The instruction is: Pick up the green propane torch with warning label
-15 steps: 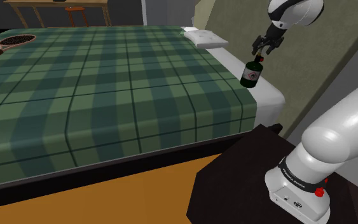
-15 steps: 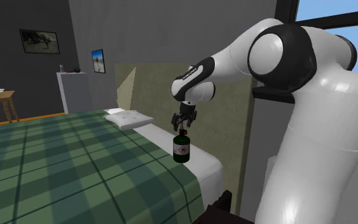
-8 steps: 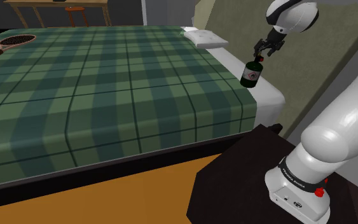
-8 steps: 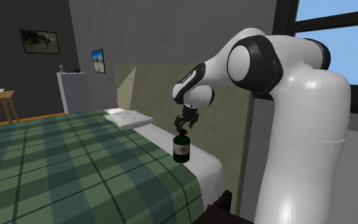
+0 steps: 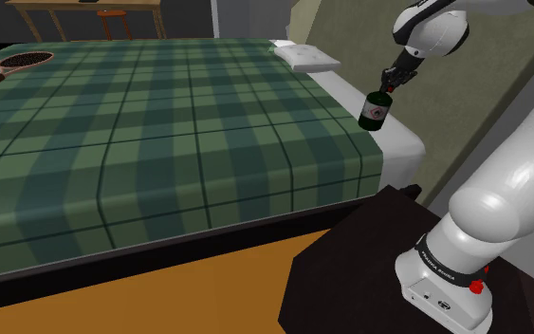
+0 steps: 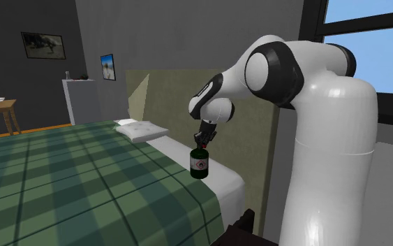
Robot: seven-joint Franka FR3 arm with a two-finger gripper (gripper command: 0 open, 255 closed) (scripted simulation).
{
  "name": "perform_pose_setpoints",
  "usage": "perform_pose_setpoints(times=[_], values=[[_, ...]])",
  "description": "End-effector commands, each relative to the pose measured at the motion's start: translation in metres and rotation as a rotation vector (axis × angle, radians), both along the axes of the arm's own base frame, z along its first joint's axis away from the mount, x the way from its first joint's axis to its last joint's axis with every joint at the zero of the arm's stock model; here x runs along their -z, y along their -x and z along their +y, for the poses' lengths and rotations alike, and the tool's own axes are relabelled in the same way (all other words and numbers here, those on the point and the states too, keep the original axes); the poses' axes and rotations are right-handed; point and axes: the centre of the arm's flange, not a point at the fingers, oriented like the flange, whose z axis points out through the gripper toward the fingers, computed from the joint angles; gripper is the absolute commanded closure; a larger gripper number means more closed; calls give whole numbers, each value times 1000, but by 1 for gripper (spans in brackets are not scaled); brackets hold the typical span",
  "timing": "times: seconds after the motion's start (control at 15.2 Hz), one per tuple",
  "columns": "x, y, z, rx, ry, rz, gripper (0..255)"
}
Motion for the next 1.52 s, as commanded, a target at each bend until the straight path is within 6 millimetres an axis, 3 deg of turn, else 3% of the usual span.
perform_pose_setpoints(times=[0.0,0.4,1.45], values=[[0,0,0,0,0,0,255],[1,0,0,0,0,0,255],[-79,0,0,0,0,0,255]])
